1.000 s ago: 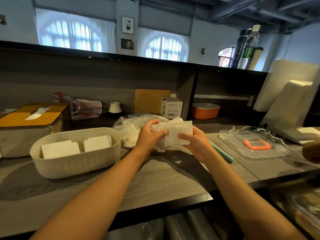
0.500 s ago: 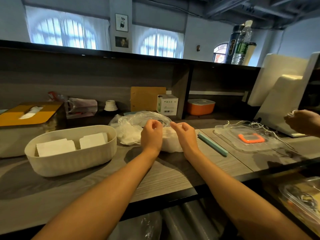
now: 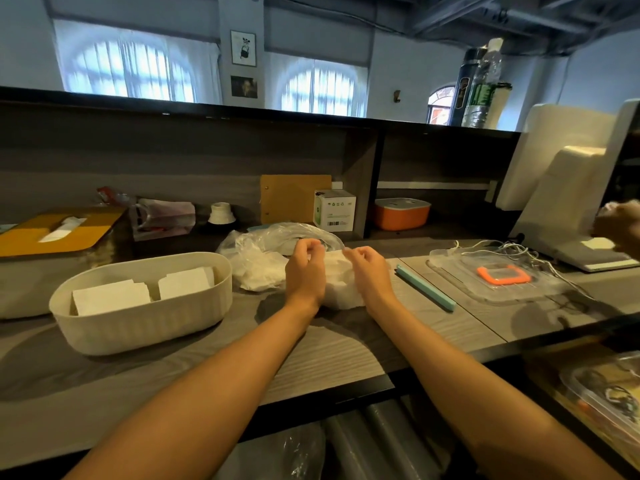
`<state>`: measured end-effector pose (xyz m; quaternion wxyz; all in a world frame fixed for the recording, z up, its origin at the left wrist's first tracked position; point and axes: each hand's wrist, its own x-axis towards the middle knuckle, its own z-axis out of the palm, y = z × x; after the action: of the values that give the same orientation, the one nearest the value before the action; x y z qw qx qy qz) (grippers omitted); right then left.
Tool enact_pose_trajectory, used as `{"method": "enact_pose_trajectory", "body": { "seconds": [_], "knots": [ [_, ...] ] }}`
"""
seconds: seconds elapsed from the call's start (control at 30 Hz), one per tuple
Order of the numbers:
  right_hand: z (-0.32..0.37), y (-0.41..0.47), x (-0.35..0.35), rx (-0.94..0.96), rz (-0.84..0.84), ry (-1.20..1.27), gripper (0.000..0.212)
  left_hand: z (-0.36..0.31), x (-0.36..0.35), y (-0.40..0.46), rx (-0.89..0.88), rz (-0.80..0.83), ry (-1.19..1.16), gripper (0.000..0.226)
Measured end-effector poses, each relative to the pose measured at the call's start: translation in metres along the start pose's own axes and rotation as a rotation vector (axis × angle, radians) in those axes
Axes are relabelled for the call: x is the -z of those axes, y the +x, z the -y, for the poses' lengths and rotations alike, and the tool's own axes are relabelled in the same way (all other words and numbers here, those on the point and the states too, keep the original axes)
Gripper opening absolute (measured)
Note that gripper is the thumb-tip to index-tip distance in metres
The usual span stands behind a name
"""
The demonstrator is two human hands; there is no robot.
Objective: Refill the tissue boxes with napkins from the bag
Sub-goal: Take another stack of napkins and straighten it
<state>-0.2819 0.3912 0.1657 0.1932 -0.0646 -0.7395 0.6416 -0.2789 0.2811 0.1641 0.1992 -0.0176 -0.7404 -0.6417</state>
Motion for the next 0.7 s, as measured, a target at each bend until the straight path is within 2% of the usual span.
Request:
{"method": "enact_pose_trajectory", "body": {
  "seconds": [0.07,0.17,0.27,0.4,0.53,0.63,0.7],
  "knots": [
    [-0.0013,-0.0004,-0.0002,-0.019,-0.018,-0.012,0.010,0.0008,-0.0001,0.0015,-0.026,-0.022,0.044,0.022],
    [-0.0010,-0.0015,0.0033,-0.035,-0.040,0.061,0.013,0.0021,0.0031,0.0037,0.033,-0.081,-0.001,0.024],
    [0.0024,-0.0052,0.0021,0.035,0.013,-0.002,0.012,-0.0001,0.0028,0.0009,0.024,-0.050,-0.018,0.014],
    [0.0038,-0.0070,0.0045,-0.014,0.023,0.033,0.016,0.0014,0.0041,0.0013,0.039,-0.066,-0.003,0.022],
    [0.0081,-0.0090,0.0039,-0.001,0.070,0.043,0.011,-0.0008,0.0016,-0.0001,-0.025,0.029,0.006,0.018],
    [0.0061,-0.0070,0.0034,-0.024,0.060,0.035,0.012,0.0016,0.0037,0.0030,-0.005,-0.040,0.012,0.022],
    [0.0061,-0.0061,0.0037,-0.042,0.048,0.021,0.014,0.0032,0.0038,0.0057,0.035,-0.030,-0.009,0.020]
  ]
}}
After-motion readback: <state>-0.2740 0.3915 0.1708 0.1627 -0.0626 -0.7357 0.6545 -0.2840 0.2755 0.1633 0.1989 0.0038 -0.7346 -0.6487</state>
